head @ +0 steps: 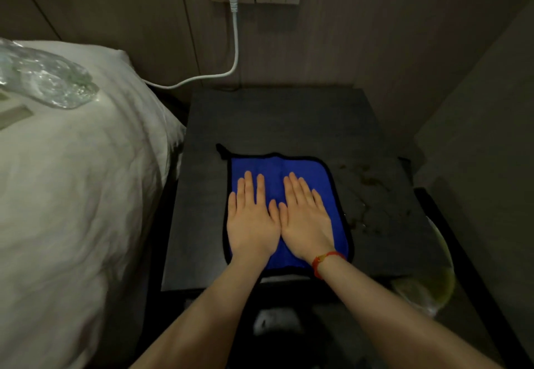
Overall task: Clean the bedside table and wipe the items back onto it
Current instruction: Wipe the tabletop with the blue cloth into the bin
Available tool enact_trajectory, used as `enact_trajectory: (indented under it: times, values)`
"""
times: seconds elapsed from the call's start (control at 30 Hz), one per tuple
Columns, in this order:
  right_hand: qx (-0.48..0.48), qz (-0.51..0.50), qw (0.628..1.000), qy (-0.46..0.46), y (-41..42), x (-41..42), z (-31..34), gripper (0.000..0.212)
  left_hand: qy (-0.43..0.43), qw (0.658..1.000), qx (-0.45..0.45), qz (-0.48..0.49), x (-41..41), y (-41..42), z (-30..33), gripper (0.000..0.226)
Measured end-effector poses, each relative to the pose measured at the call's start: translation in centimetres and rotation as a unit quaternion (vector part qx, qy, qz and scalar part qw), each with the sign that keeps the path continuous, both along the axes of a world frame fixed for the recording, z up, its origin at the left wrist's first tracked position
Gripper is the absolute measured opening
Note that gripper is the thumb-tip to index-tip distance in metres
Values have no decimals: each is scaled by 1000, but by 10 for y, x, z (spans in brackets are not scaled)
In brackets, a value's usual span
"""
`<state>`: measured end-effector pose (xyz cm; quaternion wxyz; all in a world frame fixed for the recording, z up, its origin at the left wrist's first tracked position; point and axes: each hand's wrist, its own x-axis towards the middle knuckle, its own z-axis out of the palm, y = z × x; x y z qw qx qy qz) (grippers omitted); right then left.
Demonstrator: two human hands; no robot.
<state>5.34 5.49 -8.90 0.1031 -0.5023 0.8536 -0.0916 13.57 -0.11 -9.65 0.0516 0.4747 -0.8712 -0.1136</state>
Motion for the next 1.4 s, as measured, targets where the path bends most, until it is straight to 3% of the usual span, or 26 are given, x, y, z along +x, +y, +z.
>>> enact_trajectory:
  times: [0.17,0.37,0.97,1.4]
  values:
    - [5,-3,1000,1,14,7,2,56,-8,1000,7,3,6,15,2,80]
    - [8,8,1000,0,-5,-10,4,56,-16,1000,12,3,-7,-4,6,58]
    - [-8,-13,1000,24,-186,-150,-2,55,-26,1000,-1,5,-146,-187,4,58]
    - [-6,-5,1000,14,-154,-129,-1,55,-25,1000,-2,-3,-126,-155,5,57]
